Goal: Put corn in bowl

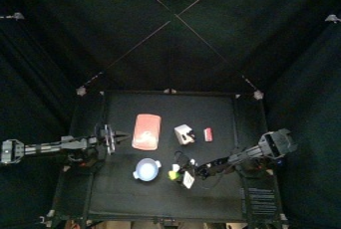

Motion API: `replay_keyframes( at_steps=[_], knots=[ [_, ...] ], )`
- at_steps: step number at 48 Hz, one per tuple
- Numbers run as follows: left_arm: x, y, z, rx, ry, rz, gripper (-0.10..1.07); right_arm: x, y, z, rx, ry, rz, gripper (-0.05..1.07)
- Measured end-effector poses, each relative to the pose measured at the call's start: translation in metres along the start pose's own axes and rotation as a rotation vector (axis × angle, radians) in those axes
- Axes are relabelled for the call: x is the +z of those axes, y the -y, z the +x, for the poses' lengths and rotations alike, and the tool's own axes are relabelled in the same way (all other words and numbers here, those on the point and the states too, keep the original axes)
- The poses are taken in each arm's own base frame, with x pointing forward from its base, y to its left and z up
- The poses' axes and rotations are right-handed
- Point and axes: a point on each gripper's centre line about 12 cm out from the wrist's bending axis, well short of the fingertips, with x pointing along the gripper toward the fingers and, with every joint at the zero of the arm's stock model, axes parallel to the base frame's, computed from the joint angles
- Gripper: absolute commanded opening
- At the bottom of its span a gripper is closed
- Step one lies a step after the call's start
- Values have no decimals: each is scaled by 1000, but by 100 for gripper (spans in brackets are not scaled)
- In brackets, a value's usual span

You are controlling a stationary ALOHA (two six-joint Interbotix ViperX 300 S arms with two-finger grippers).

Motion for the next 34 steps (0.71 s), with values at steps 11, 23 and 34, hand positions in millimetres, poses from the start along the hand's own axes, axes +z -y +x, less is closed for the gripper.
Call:
replay_keyframes(
  at_steps=[11,23,34],
  knots=[
    [-1,0,0,0,-2,0,54,48,-6,49,-8,74,-42,66],
    [-4,0,-1,-1,-11,-5,54,77,-8,86,-13,118,-35,68],
    [-4,3,-1,-16,-11,-8,54,78,-5,103,-27,113,-41,69]
  ],
)
